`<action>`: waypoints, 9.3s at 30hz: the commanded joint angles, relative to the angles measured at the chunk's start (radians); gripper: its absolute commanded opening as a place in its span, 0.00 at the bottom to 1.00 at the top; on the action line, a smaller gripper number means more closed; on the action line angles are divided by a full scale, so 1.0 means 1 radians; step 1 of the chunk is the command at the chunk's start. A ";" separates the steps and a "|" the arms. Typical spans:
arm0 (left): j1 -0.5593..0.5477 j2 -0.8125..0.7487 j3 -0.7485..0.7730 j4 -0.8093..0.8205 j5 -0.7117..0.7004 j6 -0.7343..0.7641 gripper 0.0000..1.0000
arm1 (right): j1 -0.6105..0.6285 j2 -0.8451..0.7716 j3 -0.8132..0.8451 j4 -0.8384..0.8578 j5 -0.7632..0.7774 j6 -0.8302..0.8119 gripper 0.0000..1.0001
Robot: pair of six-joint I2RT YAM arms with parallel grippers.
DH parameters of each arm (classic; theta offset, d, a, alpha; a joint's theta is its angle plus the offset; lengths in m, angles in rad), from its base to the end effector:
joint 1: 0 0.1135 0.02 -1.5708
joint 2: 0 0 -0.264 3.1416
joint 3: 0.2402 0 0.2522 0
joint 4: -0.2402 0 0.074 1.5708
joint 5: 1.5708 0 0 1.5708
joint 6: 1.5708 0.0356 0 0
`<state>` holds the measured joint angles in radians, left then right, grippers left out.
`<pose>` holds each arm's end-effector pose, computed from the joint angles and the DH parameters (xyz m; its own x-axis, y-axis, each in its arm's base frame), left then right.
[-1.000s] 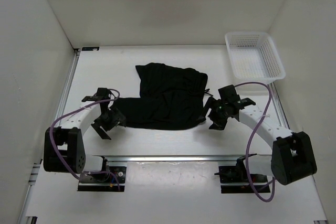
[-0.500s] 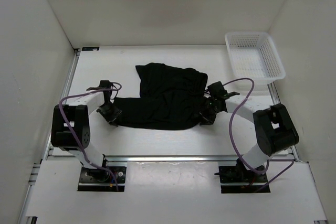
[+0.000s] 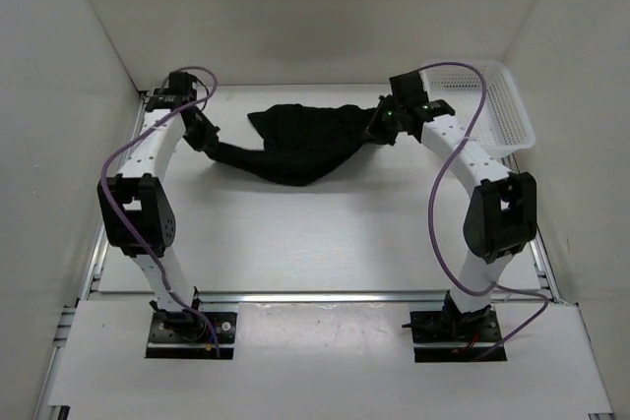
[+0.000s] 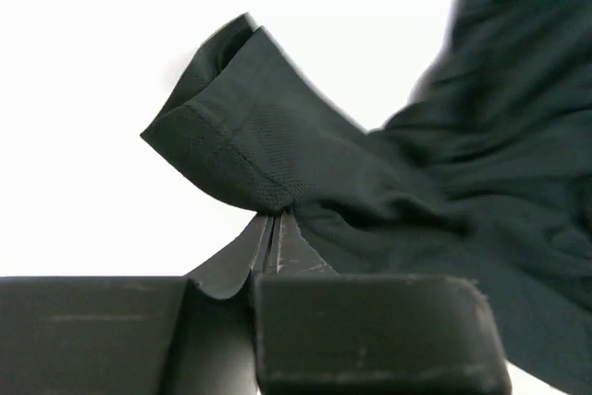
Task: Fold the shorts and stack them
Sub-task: Flatten the shorts out
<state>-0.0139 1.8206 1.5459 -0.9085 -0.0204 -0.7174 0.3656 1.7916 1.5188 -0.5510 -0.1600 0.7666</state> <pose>0.3787 -0.0045 0.2591 -0.7016 -0.6476 -0.2972 -0.6039 0.7618 -0.2343 0.3753 0.1497 0.2828 -0.8085 0.4238 -0.4083 0.1483 0.8182 0.5555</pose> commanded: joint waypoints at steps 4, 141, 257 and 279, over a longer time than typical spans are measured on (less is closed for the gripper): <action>0.008 -0.096 0.120 -0.112 -0.024 0.058 0.10 | -0.010 -0.099 -0.091 -0.092 0.063 -0.056 0.00; -0.012 -0.274 -0.579 0.026 -0.030 0.009 0.75 | -0.037 -0.439 -0.719 -0.072 0.033 -0.159 0.74; -0.175 0.681 0.790 -0.234 0.045 0.286 0.10 | -0.085 0.282 0.259 -0.254 0.442 -0.392 0.00; -0.015 0.086 0.091 -0.063 -0.010 0.176 0.10 | -0.085 0.273 0.222 -0.254 0.465 -0.392 0.00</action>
<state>0.0021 1.9221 1.7126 -1.0088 -0.0368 -0.5182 0.2832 2.0850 1.7500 -0.8062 0.2859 0.3706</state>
